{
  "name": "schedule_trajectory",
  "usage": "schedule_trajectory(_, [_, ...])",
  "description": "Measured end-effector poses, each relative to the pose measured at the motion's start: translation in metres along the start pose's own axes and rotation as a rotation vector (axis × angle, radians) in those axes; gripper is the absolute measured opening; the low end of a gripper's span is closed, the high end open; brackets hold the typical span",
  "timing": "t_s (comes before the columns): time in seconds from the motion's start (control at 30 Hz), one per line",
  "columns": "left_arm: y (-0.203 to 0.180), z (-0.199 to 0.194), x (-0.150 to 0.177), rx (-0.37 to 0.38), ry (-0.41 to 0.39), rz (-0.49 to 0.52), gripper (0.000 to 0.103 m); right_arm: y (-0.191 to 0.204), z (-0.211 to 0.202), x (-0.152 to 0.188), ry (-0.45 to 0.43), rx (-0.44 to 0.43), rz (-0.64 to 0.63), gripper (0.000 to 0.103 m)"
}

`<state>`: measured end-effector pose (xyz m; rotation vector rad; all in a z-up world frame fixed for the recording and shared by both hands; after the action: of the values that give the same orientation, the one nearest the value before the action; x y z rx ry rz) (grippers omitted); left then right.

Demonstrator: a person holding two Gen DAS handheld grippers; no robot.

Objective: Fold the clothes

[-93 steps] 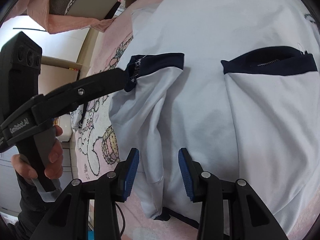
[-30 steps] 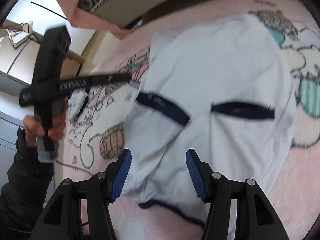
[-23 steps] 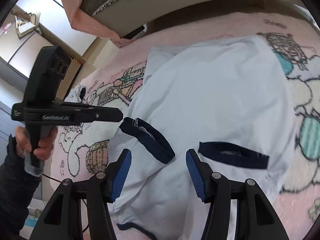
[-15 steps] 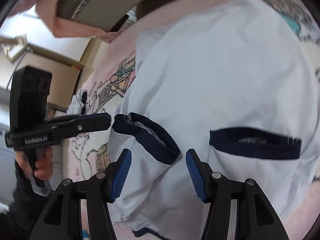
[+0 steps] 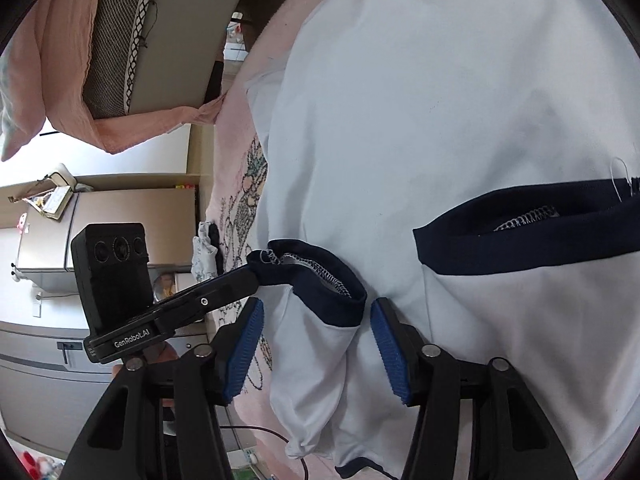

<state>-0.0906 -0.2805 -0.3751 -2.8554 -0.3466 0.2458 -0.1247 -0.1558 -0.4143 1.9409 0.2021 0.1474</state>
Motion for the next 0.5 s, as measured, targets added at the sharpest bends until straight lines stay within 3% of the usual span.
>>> schedule_trajectory(0.07, [0.004, 0.002, -0.001, -0.025, -0.007, -0.026, 0.013, -0.003, 0.001, 0.002, 0.003, 0.054, -0.01, 0.023])
schedule_trajectory(0.13, [0.007, 0.004, -0.002, -0.05, -0.021, -0.035, 0.013, -0.006, 0.0, 0.003, -0.003, 0.078, -0.011, 0.014])
schedule_trajectory(0.27, [0.01, 0.009, -0.004, -0.069, -0.013, -0.047, 0.013, -0.007, -0.005, 0.003, -0.032, 0.036, 0.014, 0.01])
schedule_trajectory(0.5, [0.019, 0.012, -0.017, -0.1, -0.028, -0.079, 0.013, -0.012, -0.014, 0.003, -0.054, 0.049, 0.028, 0.008])
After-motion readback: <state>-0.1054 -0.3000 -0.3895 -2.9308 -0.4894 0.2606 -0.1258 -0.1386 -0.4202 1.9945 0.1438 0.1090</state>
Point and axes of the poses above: each gripper's, at about its wrist camera, not at the fingertips, and z roughly the way its jaws point, y to its left, x to its underside, the point moved 5 cm from there along z, roughly the way its jaws point, and after that the axes turned 13 degrees about -x, right-handed, at the moved point
